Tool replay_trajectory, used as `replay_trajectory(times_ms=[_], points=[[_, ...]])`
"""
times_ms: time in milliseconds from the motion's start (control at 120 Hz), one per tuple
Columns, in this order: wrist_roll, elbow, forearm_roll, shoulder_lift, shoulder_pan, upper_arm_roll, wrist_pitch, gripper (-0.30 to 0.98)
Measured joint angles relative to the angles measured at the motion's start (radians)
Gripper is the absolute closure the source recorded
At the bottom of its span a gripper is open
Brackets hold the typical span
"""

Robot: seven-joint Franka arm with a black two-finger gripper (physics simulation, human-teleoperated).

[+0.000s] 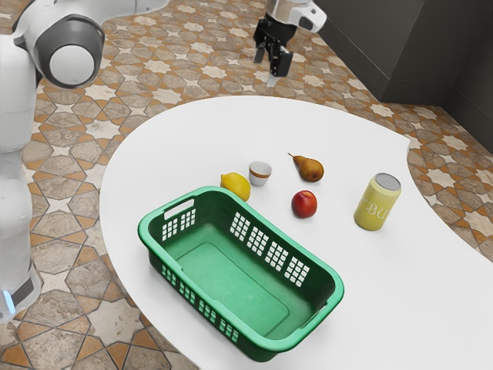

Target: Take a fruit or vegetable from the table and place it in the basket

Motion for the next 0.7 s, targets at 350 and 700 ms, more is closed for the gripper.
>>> replay_trajectory(times_ms=[350,700], points=[[0.086,0.026,-0.018,-0.148,-0.025,-0.005,-0.052,0.00],[0.135,-0.019,-0.064,-0.046,-0.202,-0.003,-0.066,0.00]])
